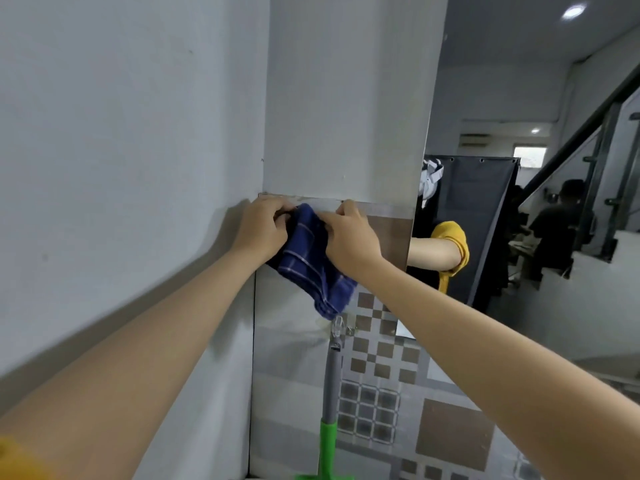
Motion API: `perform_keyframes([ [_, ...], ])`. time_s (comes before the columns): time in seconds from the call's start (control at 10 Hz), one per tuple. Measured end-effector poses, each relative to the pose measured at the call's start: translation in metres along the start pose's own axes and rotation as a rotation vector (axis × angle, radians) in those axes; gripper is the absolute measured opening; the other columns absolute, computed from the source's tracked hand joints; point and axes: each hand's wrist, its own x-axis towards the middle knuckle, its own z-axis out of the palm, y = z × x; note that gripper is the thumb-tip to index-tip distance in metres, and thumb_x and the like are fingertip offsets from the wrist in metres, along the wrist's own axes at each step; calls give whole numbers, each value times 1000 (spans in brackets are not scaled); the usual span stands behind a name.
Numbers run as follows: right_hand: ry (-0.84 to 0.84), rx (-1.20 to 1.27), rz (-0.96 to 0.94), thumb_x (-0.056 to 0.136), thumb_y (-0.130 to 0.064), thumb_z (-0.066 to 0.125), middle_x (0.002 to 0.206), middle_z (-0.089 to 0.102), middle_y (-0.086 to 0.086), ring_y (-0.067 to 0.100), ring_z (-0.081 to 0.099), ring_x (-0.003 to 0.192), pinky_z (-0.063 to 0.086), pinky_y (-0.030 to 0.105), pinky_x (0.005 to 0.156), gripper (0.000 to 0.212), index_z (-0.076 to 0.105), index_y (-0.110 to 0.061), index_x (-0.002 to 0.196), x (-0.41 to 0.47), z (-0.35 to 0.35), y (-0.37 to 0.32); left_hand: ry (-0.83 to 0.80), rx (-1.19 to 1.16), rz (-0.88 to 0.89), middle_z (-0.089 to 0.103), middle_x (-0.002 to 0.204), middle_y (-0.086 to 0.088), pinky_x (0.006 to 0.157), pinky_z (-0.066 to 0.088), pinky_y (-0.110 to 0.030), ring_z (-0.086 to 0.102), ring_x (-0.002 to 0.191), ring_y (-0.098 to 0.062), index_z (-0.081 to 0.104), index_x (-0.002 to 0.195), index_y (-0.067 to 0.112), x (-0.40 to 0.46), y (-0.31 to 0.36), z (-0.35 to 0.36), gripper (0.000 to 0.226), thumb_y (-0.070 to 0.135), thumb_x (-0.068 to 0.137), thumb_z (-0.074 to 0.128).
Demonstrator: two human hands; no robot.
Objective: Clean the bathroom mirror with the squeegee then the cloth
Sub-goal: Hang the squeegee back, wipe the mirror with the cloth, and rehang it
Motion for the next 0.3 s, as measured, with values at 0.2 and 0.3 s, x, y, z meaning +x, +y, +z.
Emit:
perform_keyframes([
  [0.2, -17, 106, 67, 91, -10, 39, 109, 62, 7, 33, 48, 103, 42, 42, 84, 41, 56, -22, 127, -16, 6, -2, -76, 4, -125, 52, 117, -10, 96, 36, -26, 49, 106, -19, 59, 121, 18, -15, 3, -7, 35, 8, 89, 49],
  [0.3, 4, 192, 91, 92, -12, 38, 98, 67, 9, 35, 58, 94, 49, 45, 81, 33, 58, -18, 118, -23, -5, -8, -87, -16, -145, 52, 123, -9, 95, 37, -27, 51, 110, -21, 57, 124, 18, -21, 16, -17, 36, 10, 90, 47],
])
